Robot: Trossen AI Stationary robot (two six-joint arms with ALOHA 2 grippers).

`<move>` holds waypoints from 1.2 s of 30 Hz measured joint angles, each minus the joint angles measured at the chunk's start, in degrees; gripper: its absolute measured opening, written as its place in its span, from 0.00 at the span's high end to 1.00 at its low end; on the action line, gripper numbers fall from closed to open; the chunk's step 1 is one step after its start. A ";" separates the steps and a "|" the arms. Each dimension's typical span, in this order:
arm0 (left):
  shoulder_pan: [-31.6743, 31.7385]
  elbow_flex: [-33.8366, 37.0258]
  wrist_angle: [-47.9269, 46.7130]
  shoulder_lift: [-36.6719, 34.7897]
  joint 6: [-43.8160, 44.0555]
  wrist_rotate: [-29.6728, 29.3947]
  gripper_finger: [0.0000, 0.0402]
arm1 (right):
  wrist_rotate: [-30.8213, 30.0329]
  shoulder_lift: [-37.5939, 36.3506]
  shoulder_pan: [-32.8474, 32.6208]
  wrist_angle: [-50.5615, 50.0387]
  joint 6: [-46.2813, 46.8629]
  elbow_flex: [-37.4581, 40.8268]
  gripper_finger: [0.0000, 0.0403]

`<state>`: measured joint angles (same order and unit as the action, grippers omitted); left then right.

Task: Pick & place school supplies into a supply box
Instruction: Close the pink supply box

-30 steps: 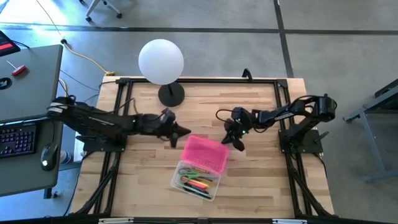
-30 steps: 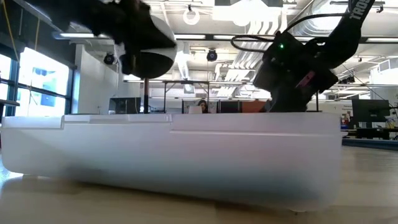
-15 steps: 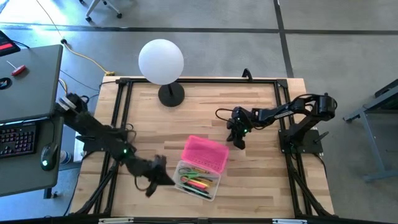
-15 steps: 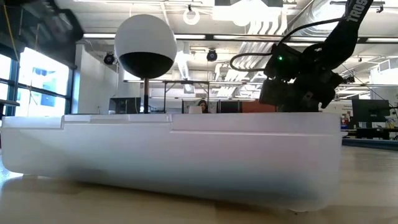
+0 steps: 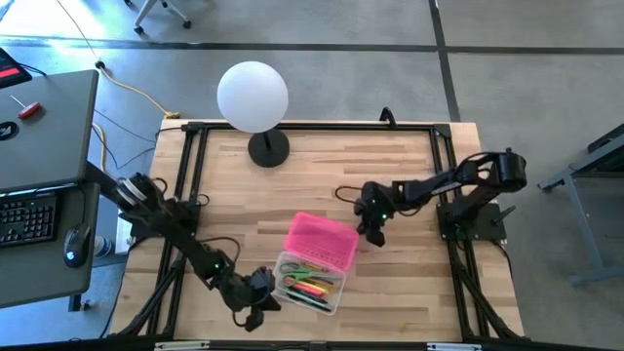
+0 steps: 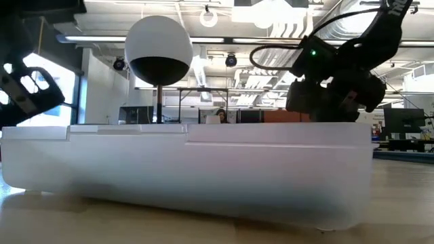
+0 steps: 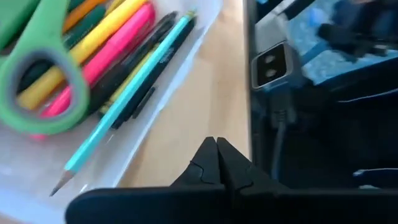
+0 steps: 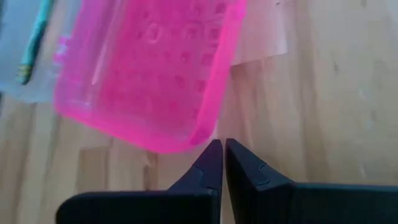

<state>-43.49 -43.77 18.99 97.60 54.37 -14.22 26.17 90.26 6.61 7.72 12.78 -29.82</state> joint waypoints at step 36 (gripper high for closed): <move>7.34 -1.31 -14.05 0.76 -0.28 -0.62 0.91 | -22.51 0.07 -8.96 14.52 8.93 0.02 1.00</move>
<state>-36.15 -45.08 4.94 98.37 54.08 -14.84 3.65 90.32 -2.35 22.25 21.71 -29.80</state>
